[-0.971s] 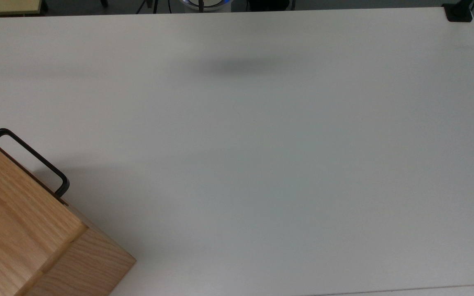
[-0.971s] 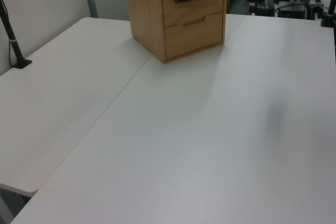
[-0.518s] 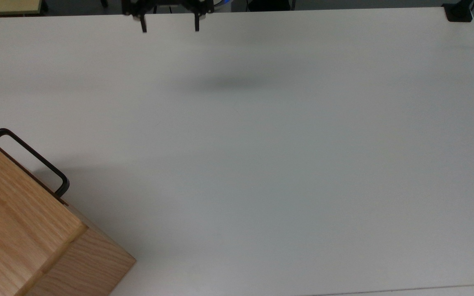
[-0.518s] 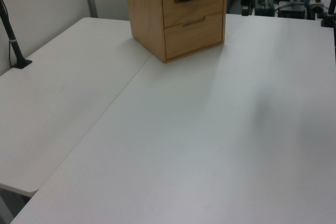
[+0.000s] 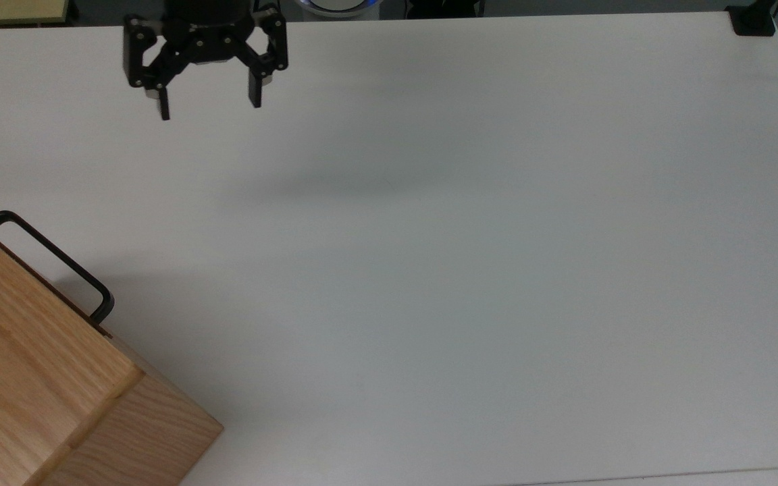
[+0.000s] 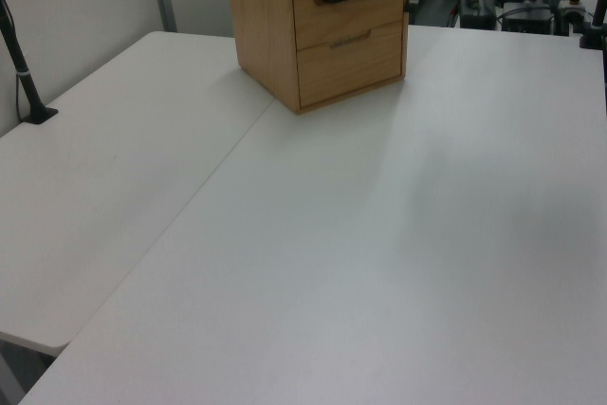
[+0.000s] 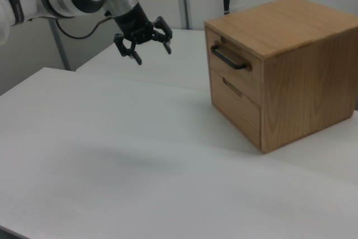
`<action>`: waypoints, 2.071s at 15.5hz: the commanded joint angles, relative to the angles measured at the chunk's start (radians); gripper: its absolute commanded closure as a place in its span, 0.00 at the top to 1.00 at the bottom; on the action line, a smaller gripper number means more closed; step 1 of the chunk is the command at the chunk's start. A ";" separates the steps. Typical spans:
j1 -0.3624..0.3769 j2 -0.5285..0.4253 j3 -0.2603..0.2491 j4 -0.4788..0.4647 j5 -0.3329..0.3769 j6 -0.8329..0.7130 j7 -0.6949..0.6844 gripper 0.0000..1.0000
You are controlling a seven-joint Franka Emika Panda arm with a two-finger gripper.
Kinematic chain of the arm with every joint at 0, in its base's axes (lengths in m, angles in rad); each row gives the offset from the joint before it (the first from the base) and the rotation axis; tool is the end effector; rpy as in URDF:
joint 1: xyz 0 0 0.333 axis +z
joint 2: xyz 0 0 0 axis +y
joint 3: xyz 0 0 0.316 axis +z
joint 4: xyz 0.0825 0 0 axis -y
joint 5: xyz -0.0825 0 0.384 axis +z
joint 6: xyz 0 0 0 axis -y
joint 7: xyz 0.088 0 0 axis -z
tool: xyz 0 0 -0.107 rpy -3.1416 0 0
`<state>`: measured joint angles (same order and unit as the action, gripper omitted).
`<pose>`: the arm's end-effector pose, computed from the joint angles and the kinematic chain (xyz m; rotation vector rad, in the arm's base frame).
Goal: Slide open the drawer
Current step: 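Move the open gripper toward the black handle of the upper drawer, then lower the gripper onto the black handle and close it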
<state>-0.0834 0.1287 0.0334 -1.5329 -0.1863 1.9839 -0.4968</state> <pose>0.6283 -0.0444 0.6106 2.7737 0.6979 0.3786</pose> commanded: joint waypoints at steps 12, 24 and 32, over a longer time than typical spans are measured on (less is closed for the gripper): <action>-0.101 0.187 0.000 0.020 -0.268 0.469 -0.210 0.92; -0.176 0.272 0.000 0.020 -0.421 0.714 -0.298 0.69; -0.176 0.275 0.000 0.020 -0.444 0.734 -0.293 0.48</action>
<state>-0.2613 0.4041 0.0319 -1.5233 -0.6112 2.7077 -0.7786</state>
